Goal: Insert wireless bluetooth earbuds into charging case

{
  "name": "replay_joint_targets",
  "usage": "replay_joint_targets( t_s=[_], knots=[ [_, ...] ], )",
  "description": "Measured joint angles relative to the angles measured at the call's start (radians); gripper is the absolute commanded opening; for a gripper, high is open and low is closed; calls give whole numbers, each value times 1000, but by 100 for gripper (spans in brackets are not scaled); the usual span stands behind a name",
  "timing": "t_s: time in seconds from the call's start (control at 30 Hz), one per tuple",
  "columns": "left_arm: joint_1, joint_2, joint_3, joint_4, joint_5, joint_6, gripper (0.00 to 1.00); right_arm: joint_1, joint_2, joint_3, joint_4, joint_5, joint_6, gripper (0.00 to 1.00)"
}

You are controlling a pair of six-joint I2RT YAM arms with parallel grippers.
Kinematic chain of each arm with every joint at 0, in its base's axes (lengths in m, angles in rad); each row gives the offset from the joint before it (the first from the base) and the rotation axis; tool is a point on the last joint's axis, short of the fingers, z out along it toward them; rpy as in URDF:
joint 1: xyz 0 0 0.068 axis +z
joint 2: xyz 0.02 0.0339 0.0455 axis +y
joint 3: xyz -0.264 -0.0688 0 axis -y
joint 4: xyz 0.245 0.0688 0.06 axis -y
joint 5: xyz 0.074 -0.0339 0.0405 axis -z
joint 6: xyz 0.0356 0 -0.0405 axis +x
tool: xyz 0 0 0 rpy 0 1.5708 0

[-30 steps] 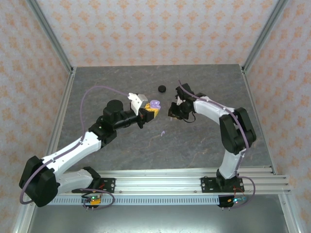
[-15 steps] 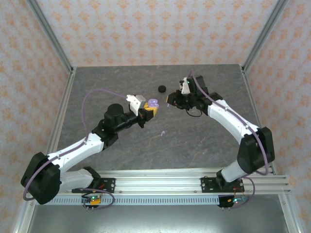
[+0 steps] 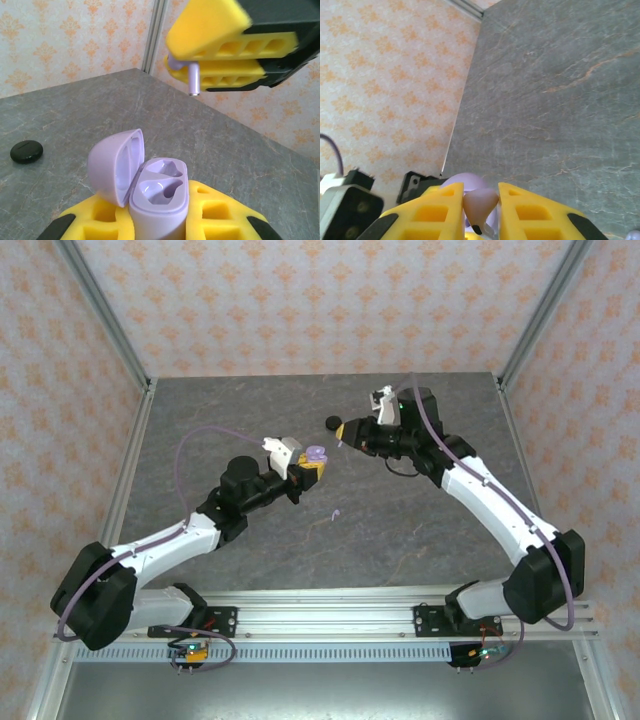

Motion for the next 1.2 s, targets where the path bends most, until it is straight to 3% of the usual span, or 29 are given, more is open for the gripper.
replay_joint_targets(
  t_s=[0.37, 1.2],
  knots=[
    [0, 13, 10, 1, 0, -8, 6, 87, 3, 34, -24, 11, -60, 21],
    [0, 21, 50, -5, 53, -30, 7, 98, 44, 58, -58, 31, -103, 21]
  ],
)
